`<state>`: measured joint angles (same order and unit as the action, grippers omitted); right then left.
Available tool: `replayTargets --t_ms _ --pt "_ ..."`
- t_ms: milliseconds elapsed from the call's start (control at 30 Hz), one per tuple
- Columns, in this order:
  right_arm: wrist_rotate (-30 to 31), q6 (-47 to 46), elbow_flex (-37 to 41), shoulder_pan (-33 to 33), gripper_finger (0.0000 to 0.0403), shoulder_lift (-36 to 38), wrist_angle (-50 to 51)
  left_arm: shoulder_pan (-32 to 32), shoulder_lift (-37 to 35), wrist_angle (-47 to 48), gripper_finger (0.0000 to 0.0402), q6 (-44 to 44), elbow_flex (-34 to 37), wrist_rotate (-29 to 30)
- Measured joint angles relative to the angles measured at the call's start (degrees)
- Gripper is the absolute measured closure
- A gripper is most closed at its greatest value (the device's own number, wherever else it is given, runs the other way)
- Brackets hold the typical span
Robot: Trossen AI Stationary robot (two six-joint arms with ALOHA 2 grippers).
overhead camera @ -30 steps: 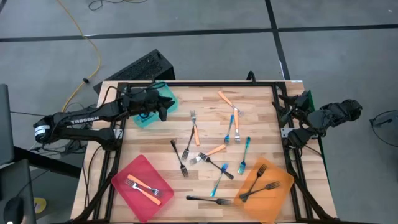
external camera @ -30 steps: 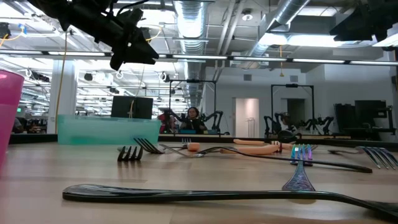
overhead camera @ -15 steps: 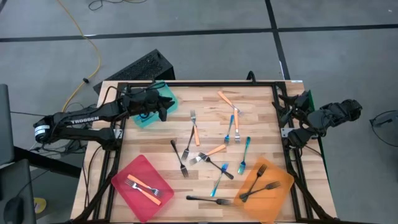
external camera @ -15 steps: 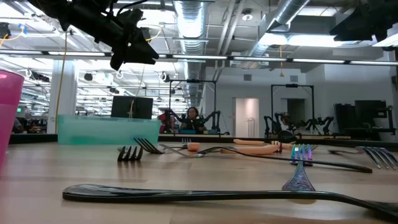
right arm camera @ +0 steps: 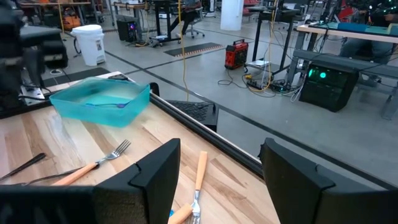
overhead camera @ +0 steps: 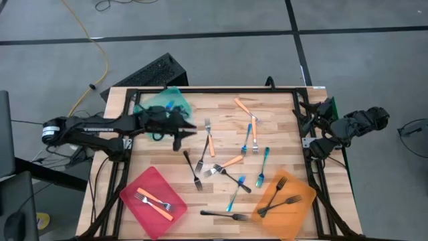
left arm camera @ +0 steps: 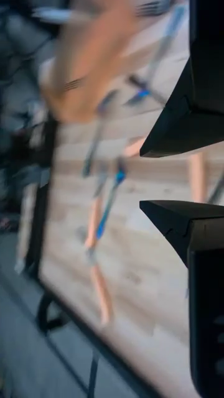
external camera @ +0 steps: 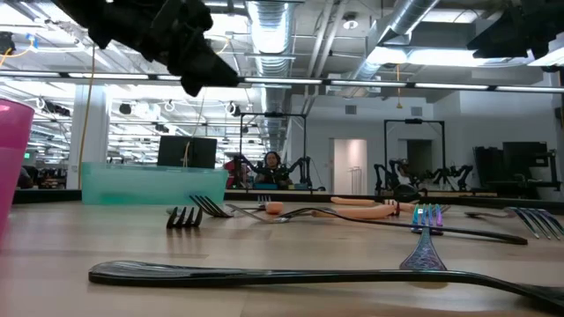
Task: Sort silverware by color (type)
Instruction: Put the black fork into the orange bin
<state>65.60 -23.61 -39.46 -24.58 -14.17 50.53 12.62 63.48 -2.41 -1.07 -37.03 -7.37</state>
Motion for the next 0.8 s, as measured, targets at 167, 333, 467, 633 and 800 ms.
replayTargets --t_ms 167,333,467,633,800 --pt "-0.02 -0.01 0.0 -0.01 0.0161 0.0 -0.01 -1.38 3.57 14.73 0.0297 7.81 -5.31 -1.2" --pt "-0.01 0.01 0.0 -0.01 0.0161 0.0 0.01 -3.16 5.44 28.68 0.0297 21.38 -9.21 -1.0" --pt "-0.02 -0.01 0.0 -0.01 0.0161 0.0 0.01 -3.95 7.83 24.98 0.0297 27.29 -9.3 -4.62" --pt "-0.01 -0.01 0.0 -0.01 0.0161 0.0 0.01 -4.77 12.6 21.39 0.0297 27.89 -9.36 -12.03" --pt "-0.02 -0.01 0.0 -0.02 0.0161 0.0 0.01 -7.78 16.78 25.99 0.0297 34.63 -9.36 -10.89"
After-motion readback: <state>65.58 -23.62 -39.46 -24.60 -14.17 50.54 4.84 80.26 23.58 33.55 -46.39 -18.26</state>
